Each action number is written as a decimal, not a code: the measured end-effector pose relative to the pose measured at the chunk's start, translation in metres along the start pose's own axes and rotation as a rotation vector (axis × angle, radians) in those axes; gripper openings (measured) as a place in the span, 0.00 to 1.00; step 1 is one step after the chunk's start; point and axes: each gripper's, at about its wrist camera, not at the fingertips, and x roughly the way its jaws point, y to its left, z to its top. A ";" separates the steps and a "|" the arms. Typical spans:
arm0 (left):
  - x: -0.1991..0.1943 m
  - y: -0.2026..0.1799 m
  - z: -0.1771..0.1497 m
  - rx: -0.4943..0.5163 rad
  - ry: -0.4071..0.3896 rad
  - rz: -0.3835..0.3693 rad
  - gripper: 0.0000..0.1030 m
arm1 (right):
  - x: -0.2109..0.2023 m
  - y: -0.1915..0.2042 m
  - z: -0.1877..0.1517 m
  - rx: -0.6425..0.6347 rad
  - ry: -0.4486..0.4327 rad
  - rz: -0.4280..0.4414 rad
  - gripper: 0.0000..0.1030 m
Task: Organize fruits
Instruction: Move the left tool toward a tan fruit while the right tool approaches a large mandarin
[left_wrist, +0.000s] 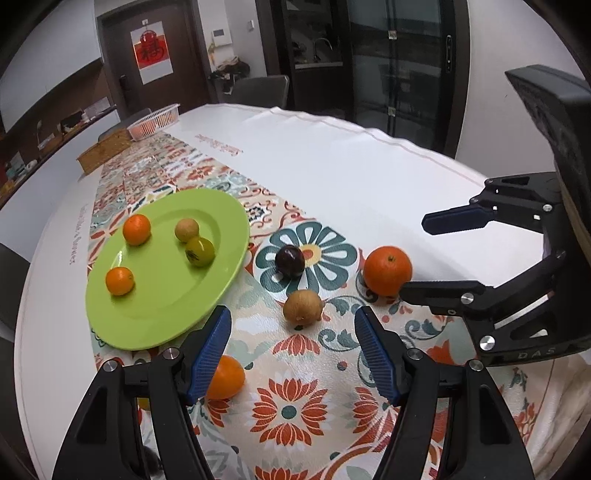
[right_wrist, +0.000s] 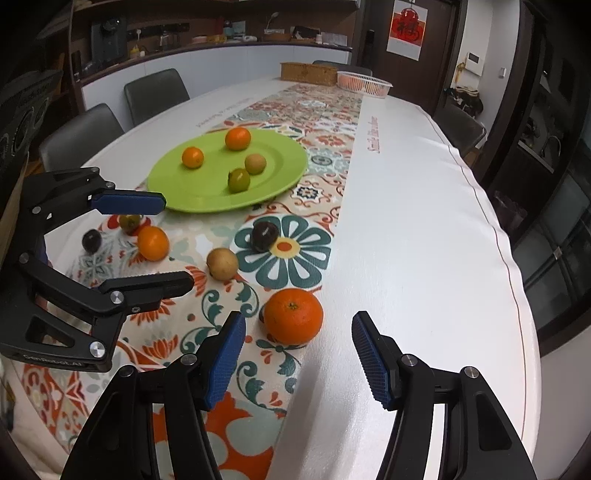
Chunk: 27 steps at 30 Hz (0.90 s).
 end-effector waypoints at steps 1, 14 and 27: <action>0.003 0.001 0.000 -0.002 0.007 -0.003 0.66 | 0.003 -0.001 -0.001 0.000 0.004 0.001 0.59; 0.032 0.002 0.002 -0.032 0.068 -0.029 0.55 | 0.023 -0.003 -0.004 0.006 0.044 0.021 0.59; 0.047 0.002 0.006 -0.068 0.104 -0.043 0.39 | 0.036 -0.011 -0.002 0.057 0.050 0.062 0.52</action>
